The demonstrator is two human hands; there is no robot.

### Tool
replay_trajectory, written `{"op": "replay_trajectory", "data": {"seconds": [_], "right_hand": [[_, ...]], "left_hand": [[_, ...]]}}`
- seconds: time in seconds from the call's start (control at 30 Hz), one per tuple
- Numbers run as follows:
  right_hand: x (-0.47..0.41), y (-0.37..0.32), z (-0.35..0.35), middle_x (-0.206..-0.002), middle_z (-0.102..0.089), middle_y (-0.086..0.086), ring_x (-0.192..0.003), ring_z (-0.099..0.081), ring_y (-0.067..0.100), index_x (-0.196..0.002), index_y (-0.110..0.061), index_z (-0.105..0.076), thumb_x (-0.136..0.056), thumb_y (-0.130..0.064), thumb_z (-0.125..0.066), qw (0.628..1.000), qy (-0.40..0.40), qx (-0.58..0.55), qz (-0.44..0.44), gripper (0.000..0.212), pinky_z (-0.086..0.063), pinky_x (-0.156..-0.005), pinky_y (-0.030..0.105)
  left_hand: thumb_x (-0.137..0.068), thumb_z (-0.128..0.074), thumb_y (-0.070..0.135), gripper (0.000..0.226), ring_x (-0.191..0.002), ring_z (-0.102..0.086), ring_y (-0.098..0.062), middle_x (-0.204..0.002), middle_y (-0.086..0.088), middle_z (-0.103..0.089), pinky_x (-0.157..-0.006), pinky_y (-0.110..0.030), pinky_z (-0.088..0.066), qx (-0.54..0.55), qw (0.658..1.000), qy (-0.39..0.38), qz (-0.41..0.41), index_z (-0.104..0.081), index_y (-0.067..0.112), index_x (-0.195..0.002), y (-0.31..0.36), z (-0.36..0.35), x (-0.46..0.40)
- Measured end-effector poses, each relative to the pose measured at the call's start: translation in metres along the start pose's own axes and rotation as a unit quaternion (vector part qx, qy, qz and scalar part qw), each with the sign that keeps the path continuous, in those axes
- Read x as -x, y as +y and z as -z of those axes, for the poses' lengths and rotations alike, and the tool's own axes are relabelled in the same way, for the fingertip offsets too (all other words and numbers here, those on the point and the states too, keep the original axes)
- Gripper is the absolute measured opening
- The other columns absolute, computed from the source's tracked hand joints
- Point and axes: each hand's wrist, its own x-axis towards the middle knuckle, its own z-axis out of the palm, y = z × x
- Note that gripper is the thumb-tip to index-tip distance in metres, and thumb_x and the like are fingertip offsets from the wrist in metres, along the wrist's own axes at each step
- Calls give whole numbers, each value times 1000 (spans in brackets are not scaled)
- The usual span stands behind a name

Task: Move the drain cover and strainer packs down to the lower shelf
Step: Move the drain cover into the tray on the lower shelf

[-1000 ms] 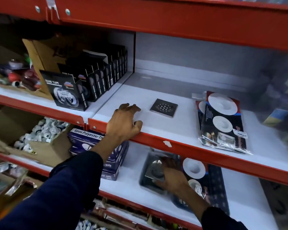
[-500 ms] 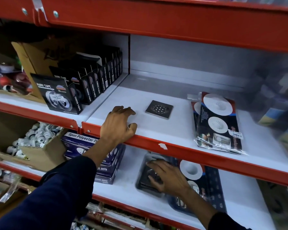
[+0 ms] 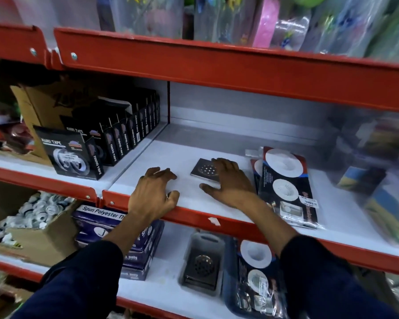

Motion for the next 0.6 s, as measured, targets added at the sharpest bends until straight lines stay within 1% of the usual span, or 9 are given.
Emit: {"op": "replay_trajectory", "data": {"seconds": [0.07, 0.1, 0.13, 0.17, 0.23, 0.3, 0.4, 0.5, 0.6], "right_hand": [[-23, 11, -7, -162, -21, 6, -150, -16, 29, -155, -19, -17, -81, -74, -54, 997, -76, -10, -28, 100, -23, -121, 46], [-32, 16, -10, -163, -18, 7, -151, -13, 30, -156, -17, -13, -80, -77, -52, 994, -100, -5, -31, 105, -19, -122, 47], [-39, 20, -13, -163, -19, 9, -150, -14, 31, -156, -15, -13, -79, -80, -50, 993, -115, 0, -31, 107, -19, -122, 47], [-44, 23, -15, -161, -24, 11, -148, -20, 33, -155, -14, -14, -79, -80, -48, 992, -123, 3, -29, 107, -23, -121, 46], [-51, 27, -15, -154, -36, 15, -139, -35, 33, -153, -11, -20, -81, -78, -48, 992, -124, 14, -20, 102, -35, -112, 45], [-53, 29, -13, -148, -41, 17, -132, -39, 33, -152, -11, -23, -82, -77, -49, 993, -111, 39, -10, 99, -40, -106, 46], [-39, 25, -3, -142, -44, 15, -128, -41, 32, -151, -12, -27, -81, -76, -51, 996, -62, 54, 18, 98, -40, -102, 43], [-10, 11, 15, -143, -42, 8, -131, -39, 26, -149, -16, -30, -76, -76, -56, 999, 11, 11, 48, 98, -38, -107, 40], [29, -4, 32, -145, -38, 2, -132, -35, 19, -149, -22, -29, -72, -79, -59, 994, 58, 19, 91, 100, -32, -111, 35]], "left_hand": [[-73, -51, 35, 50, -132, -46, -23, -125, -3, -68, -104, -42, -47, 0, 1000, 2, 1, -62, 22, -120, 0, 1, -1], [-73, -51, 35, 50, -132, -46, -23, -124, -3, -68, -103, -42, -47, 1, 1000, 4, 2, -63, 22, -119, 0, 1, -1], [-72, -52, 34, 49, -132, -47, -24, -123, -3, -69, -103, -42, -48, 3, 1000, 7, 2, -63, 21, -119, 0, 2, -1], [-72, -52, 33, 49, -131, -47, -24, -123, -3, -69, -102, -42, -48, 5, 1000, 9, 1, -64, 21, -118, 0, 2, 0], [-72, -52, 33, 48, -131, -47, -24, -123, -2, -69, -102, -41, -48, 4, 1000, 11, -1, -64, 21, -117, -1, 2, -1], [-72, -52, 33, 48, -131, -46, -23, -123, -1, -69, -102, -40, -48, 3, 1000, 11, 0, -64, 21, -117, -1, 3, -1], [-71, -53, 31, 47, -130, -47, -23, -122, -1, -70, -101, -39, -47, 3, 1000, 14, -2, -65, 20, -116, 0, 4, -1], [-71, -53, 31, 47, -128, -49, -24, -120, -2, -70, -99, -39, -48, -2, 1000, 16, -5, -66, 20, -115, 1, 5, -1], [-72, -51, 35, 47, -125, -51, -25, -117, -4, -71, -97, -39, -49, -11, 1000, 10, -9, -66, 20, -114, 1, 7, -1]]}}
